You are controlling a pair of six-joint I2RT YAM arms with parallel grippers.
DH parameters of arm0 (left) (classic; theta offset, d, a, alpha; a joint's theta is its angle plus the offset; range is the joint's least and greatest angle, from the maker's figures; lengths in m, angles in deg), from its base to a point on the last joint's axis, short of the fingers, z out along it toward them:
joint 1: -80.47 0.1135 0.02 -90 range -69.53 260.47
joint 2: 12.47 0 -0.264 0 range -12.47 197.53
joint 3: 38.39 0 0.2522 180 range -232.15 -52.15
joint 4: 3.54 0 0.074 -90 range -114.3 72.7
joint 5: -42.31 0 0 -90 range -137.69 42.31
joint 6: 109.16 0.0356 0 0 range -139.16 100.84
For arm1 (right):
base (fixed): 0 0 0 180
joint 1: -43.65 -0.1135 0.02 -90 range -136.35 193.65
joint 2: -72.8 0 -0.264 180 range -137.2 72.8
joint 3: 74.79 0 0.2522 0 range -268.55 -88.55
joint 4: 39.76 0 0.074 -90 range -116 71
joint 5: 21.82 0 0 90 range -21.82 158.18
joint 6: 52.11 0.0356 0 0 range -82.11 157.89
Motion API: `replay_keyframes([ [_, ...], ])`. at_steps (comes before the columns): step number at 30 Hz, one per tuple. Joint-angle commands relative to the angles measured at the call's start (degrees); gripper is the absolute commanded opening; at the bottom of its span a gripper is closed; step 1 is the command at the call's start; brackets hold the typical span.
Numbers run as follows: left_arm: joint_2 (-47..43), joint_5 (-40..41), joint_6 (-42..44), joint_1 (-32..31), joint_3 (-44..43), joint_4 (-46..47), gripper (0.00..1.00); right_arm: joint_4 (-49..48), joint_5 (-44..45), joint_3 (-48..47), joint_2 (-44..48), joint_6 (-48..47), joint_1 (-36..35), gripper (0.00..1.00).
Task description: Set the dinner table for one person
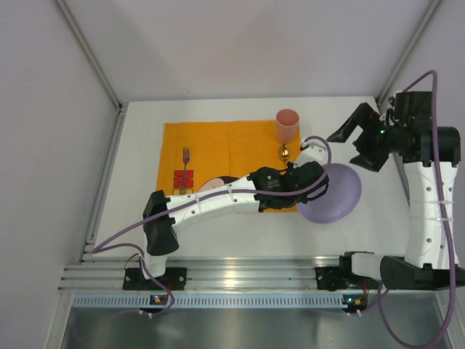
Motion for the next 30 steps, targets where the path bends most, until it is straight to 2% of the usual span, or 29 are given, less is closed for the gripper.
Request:
replay_keyframes([
  [1, -4.1, -2.5, 1.5, 1.3, 8.5, -4.4, 0.00, 0.5, -1.3, -11.4, 0.6, -1.7, -0.7, 1.00],
  [2, -5.4, -2.7, 1.8, 1.4, 12.2, -3.5, 0.00, 0.6, -1.0, -12.2, 0.3, -1.9, -0.7, 1.00],
  [11, -14.6, -5.8, 0.9, 3.8, 23.0, -0.4, 0.00, -0.9, 1.9, -10.8, -1.0, -4.4, -0.2, 1.00],
  [17, -24.4, -12.5, 2.3, 16.9, 32.1, 4.2, 0.00, -0.2, 8.8, -15.0, 1.4, -9.1, 0.1, 1.00],
  [18, -26.3, -15.6, 3.4, 21.7, 32.6, 4.6, 0.00, -0.2, 8.9, -13.8, 2.3, -9.7, 0.1, 1.00],
  [21, -27.5, -19.5, 6.2, 30.5, 33.7, 6.5, 0.00, -1.9, 5.2, -8.0, 4.3, -9.9, 0.1, 1.00],
  [25, -24.2, -26.6, 7.9, 39.4, 33.3, 8.9, 0.00, -4.1, 2.8, -1.4, 6.6, -8.6, 0.1, 1.00],
  [30, -17.7, -36.7, 4.5, 49.7, 33.7, 14.6, 0.00, -3.3, 3.4, -0.5, 6.0, -8.4, 0.1, 1.00],
])
